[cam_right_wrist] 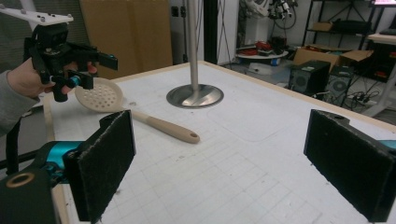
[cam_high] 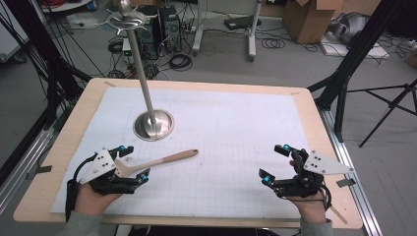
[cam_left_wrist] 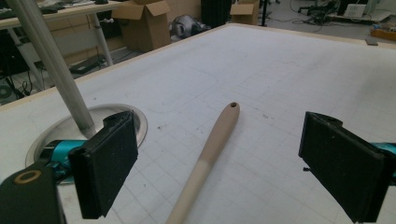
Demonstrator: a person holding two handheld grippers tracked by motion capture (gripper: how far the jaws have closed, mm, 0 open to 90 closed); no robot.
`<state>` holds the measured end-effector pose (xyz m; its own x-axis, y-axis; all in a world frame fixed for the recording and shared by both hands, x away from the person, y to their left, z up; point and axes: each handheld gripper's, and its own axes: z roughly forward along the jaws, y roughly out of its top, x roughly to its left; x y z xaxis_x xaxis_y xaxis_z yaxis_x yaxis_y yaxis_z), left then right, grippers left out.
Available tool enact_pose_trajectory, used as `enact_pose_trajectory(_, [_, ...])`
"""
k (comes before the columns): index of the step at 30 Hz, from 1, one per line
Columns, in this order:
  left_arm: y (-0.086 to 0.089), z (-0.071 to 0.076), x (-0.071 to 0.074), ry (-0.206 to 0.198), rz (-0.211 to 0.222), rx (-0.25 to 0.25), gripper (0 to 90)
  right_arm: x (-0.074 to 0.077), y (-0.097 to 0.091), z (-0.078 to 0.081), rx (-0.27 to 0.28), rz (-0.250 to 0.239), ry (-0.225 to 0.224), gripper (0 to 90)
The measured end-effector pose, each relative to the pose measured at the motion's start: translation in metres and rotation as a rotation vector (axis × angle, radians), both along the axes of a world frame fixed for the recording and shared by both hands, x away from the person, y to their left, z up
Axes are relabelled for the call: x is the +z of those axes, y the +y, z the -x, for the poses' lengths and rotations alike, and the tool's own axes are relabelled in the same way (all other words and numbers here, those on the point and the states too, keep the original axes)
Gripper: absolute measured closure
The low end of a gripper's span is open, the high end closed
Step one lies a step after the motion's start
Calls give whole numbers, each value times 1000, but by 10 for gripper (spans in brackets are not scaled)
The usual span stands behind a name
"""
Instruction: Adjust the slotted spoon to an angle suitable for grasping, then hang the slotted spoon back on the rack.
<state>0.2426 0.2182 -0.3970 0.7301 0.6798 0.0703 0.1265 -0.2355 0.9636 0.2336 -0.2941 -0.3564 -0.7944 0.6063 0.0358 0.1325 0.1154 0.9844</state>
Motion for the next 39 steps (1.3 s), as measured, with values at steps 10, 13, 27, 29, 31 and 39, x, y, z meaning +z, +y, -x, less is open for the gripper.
enact_pose_trajectory(10, [16,-3,8,19,4,-21,124,1,6,-8,21,-2,-2,78])
enact_pose_trajectory(13, [23,-5,10,36,-16,-37,126,1,8,-9,24,1,0,78])
enact_pose_trajectory(27, [46,-19,31,64,-65,-92,148,3,4,-7,14,-2,-6,78])
enact_pose_trajectory(29, [44,-23,33,70,-81,-108,148,3,3,-7,10,-4,-10,79])
enact_pose_trajectory(31, [43,-27,35,74,-104,-118,150,3,3,-7,10,-5,-6,79])
enact_pose_trajectory(39, [31,-42,34,108,-168,-154,161,4,7,-6,28,-2,-15,79])
